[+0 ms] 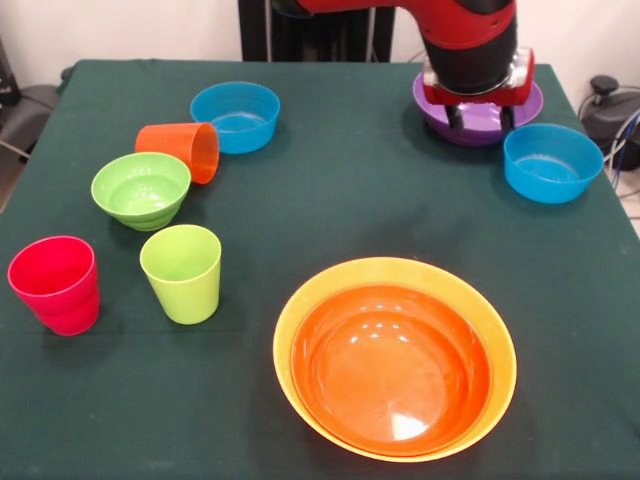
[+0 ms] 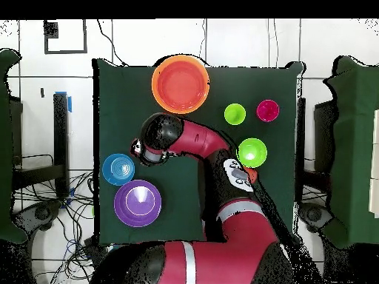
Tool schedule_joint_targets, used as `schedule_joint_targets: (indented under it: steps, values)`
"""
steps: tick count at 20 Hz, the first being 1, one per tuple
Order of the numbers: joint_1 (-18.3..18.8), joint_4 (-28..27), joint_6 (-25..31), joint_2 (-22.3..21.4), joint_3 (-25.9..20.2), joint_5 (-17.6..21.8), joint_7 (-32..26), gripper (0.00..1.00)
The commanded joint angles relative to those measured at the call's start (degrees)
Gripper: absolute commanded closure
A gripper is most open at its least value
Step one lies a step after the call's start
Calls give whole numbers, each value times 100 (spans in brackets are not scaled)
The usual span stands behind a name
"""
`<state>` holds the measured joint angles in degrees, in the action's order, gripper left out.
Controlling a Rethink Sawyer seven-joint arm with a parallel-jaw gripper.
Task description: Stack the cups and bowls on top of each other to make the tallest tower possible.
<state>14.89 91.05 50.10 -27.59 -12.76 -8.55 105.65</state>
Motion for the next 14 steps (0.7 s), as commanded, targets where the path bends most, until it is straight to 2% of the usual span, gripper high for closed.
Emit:
schedule_joint_targets:
  steps: [1,6,14]
  values:
    - [-239,340,-394,-149,-350,90,401,0]
    - [-319,373,-540,-121,-343,54,437,0]
    - [-376,122,-1043,361,-244,211,385,0]
